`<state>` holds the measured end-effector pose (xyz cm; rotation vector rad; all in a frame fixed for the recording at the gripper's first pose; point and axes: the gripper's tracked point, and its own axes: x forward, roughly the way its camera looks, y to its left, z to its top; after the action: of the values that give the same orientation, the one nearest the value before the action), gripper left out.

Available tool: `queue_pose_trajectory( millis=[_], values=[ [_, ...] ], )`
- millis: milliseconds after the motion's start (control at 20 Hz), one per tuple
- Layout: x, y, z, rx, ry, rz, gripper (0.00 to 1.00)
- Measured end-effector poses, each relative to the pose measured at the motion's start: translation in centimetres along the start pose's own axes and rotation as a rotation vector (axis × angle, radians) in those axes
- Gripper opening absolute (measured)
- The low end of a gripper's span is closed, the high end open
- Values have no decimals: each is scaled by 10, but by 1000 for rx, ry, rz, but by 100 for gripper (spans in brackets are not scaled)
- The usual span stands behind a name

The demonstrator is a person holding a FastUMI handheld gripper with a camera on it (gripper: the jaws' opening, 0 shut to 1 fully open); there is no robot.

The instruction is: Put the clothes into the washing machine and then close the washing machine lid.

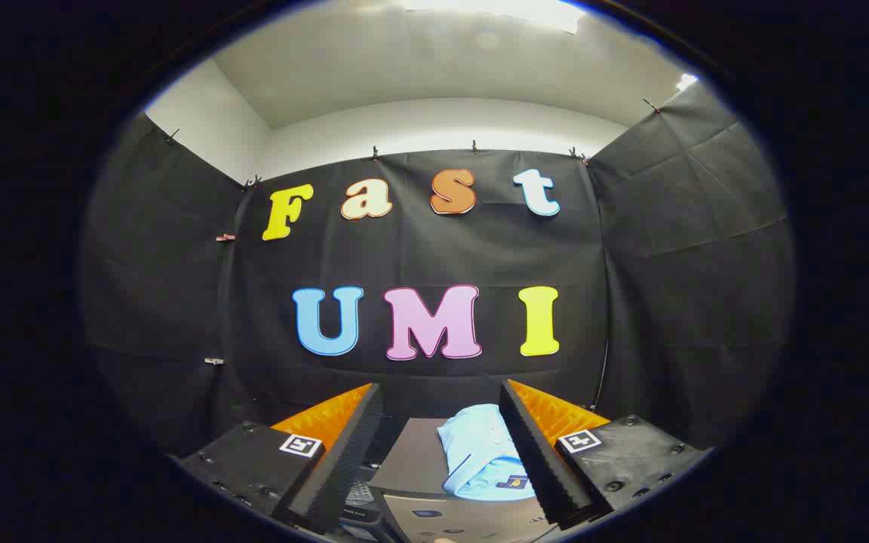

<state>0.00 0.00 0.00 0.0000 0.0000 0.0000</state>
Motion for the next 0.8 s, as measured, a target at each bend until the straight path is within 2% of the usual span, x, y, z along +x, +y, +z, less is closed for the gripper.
queue_pose_trajectory(
  millis=[800],
  values=[
    [3, 0, 3, -23, 0, 9, 98]
  ],
)
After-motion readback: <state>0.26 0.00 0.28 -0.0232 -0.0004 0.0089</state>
